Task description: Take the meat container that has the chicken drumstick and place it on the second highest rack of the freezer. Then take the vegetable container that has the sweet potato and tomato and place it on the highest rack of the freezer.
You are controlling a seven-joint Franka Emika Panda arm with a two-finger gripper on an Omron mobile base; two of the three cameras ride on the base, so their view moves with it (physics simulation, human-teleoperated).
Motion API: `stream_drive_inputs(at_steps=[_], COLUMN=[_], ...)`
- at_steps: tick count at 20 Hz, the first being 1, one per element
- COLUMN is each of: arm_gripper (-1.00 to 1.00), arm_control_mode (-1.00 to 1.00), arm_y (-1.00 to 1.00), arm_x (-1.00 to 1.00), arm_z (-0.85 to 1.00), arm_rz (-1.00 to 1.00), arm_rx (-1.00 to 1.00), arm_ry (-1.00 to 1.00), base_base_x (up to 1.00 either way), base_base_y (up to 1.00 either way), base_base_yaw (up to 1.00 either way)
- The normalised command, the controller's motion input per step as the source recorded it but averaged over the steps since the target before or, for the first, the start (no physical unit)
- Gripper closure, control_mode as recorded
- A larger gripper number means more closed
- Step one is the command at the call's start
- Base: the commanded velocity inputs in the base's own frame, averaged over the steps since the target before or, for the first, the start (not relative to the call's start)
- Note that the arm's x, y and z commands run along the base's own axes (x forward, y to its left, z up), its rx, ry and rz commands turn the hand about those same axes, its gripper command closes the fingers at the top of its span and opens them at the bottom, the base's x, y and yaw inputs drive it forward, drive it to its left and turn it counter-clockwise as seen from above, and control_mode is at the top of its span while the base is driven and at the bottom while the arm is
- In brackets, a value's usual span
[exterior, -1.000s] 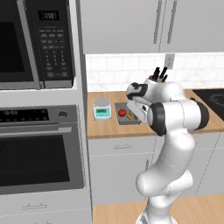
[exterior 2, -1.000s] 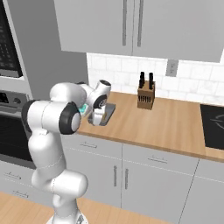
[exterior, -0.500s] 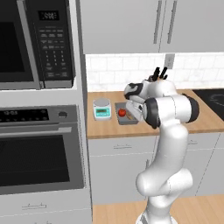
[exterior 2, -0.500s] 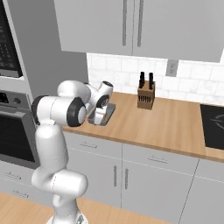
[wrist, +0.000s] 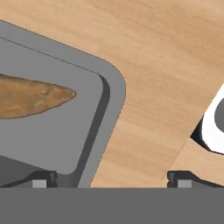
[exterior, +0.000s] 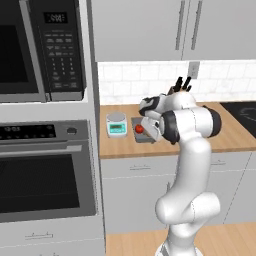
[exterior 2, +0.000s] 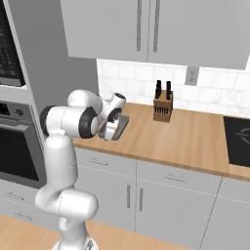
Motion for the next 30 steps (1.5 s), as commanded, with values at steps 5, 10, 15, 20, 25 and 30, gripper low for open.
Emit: stream_drive_inputs(at_steps=[5, 10, 15, 20, 25, 30], arm_gripper=[-1.0, -1.0, -1.0, 1.0, 1.0, 1.0], arm_control_mode=[-1.0, -1.0, -1.0, -1.0, -1.0, -1.0], arm_y=[0.0, 0.0, 0.04, 0.46, 0.24, -0.05], arm_x=[0.28, 0.38, 0.34, -0.04, -0.24, -0.23], arm_z=[-0.17, -0.15, -0.24, -0.77, -0.85, -0.34], arm_rz=[-0.1, -0.12, -0.06, 0.0, -0.05, -0.02], arm_rx=[0.0, 0.0, 0.0, 0.0, 0.01, -0.04], arm_ry=[0.0, 0.0, 0.0, 0.0, 0.0, 0.0], base_base_x=[0.0, 0.0, 0.0, 0.0, 0.0, 0.0], base_base_y=[0.0, 0.0, 0.0, 0.0, 0.0, 0.0], base_base_yaw=[0.0, 0.0, 0.0, 0.0, 0.0, 0.0])
